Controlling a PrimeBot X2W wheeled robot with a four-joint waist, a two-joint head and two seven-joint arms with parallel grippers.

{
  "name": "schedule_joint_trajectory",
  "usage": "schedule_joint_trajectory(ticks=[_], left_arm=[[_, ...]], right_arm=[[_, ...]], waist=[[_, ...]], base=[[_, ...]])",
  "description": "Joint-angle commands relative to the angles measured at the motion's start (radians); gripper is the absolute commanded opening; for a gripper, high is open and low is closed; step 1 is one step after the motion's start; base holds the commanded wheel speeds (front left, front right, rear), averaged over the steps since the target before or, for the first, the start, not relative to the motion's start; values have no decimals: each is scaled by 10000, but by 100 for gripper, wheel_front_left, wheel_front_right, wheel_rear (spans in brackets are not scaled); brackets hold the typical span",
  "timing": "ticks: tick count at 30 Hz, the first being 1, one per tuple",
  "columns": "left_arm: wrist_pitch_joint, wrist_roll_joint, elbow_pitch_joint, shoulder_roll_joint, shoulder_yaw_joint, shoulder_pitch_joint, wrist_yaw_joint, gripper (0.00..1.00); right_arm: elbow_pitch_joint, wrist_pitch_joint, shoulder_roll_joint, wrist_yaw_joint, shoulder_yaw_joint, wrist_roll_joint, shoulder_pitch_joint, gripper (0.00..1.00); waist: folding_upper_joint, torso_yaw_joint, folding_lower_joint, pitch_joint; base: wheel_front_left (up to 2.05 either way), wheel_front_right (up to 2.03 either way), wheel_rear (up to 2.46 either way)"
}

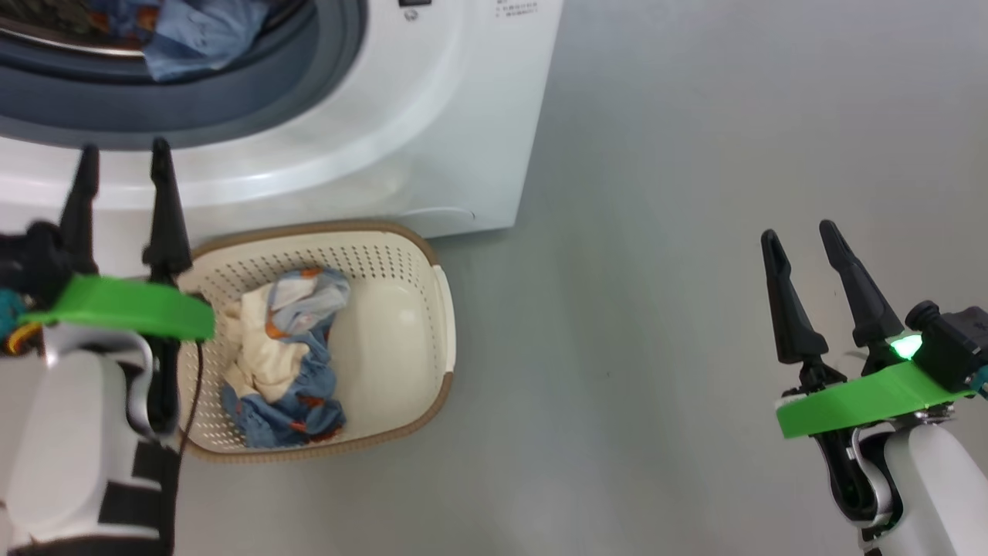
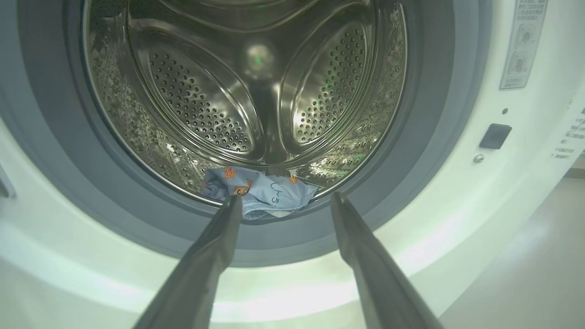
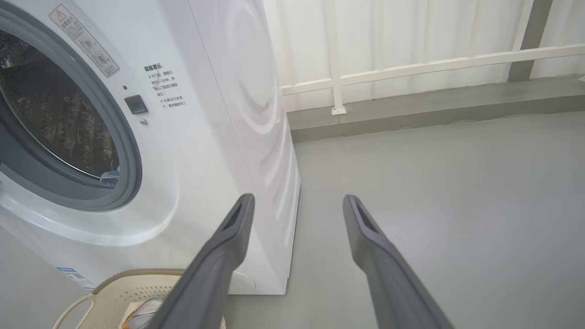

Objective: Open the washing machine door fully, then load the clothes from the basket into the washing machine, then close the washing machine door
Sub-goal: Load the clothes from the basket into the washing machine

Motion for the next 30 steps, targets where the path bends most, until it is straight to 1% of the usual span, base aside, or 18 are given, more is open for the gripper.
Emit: schedule_joint_trajectory(ticks=[1,10,19,30], left_arm=[[-23,89,-333,303,318,334,6,100],[-23,293,-990,-82,357,2138,6,100],[-23,513,-1701,-200,280,3651,6,100],[-23,641,-2553,-290,450,5013,6,100]], right_arm=[[-185,-78,-183,56,128,12,246,100],[-28,-78,-406,56,-19,94,1006,100],[38,-78,-534,56,-132,170,1849,100],[-62,-78,-582,56,-379,179,2609,100]], waist=[[0,299,0,-589],[0,725,0,-1680],[0,1056,0,-2606],[0,1348,0,-3149]], base=[[0,0,0],[0,0,0],[0,0,0],[0,0,0]])
